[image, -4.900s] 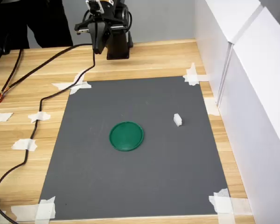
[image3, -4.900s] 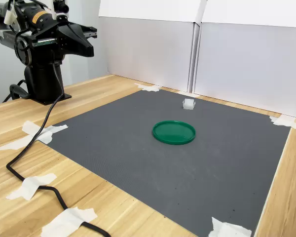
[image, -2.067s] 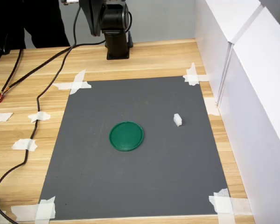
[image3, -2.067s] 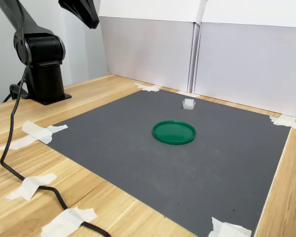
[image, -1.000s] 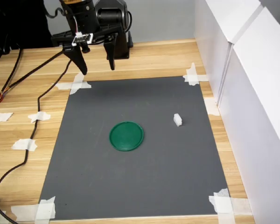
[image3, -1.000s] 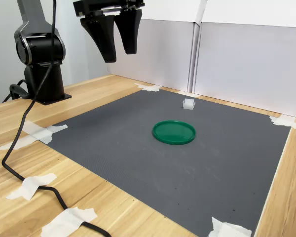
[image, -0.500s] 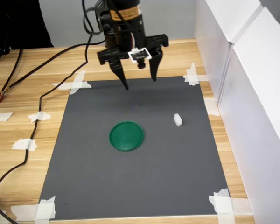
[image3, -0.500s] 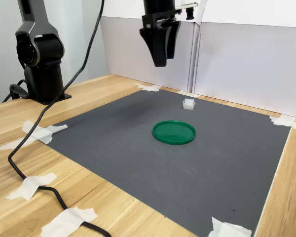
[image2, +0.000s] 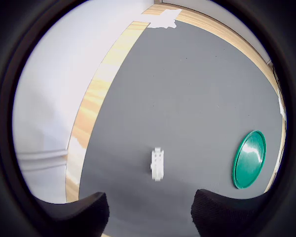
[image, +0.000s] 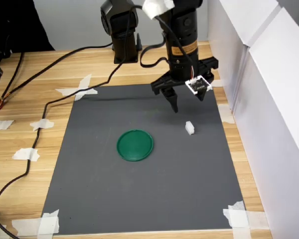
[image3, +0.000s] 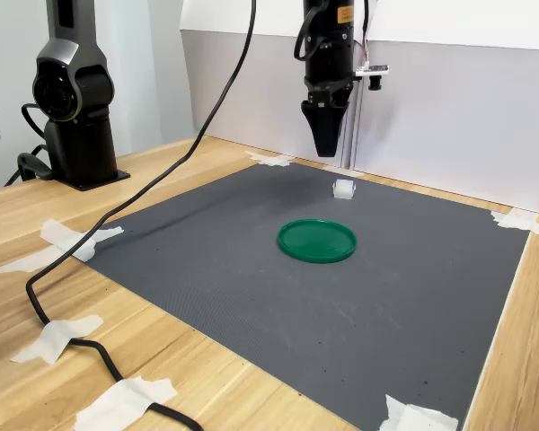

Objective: Grasp a white terminal and put it on the green lid.

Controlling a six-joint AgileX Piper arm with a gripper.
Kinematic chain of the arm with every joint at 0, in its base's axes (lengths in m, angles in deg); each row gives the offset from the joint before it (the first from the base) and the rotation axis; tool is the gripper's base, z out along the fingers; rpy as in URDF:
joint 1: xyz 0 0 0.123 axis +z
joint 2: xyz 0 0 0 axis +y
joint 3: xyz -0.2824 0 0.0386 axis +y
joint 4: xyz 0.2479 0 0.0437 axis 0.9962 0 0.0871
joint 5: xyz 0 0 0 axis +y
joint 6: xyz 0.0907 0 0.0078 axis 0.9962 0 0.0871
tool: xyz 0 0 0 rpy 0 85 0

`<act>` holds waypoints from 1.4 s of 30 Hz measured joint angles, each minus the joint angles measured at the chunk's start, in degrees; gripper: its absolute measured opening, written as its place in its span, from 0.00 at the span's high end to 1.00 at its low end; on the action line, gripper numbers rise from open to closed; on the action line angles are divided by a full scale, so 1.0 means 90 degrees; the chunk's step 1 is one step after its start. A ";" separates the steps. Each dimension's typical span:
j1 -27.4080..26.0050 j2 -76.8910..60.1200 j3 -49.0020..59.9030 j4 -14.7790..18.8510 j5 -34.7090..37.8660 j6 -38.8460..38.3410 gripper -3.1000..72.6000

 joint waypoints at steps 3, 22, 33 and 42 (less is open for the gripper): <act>0.0000 0.0184 0.0000 -0.0006 -0.0242 0.0045 0.05; 0.0000 0.1102 -0.0296 -0.0006 -0.0412 0.0109 0.10; 0.0000 0.1251 -0.0305 -0.0105 -0.0390 0.0164 0.10; -0.0006 0.1264 -0.0305 -0.0226 -0.0396 0.0186 0.29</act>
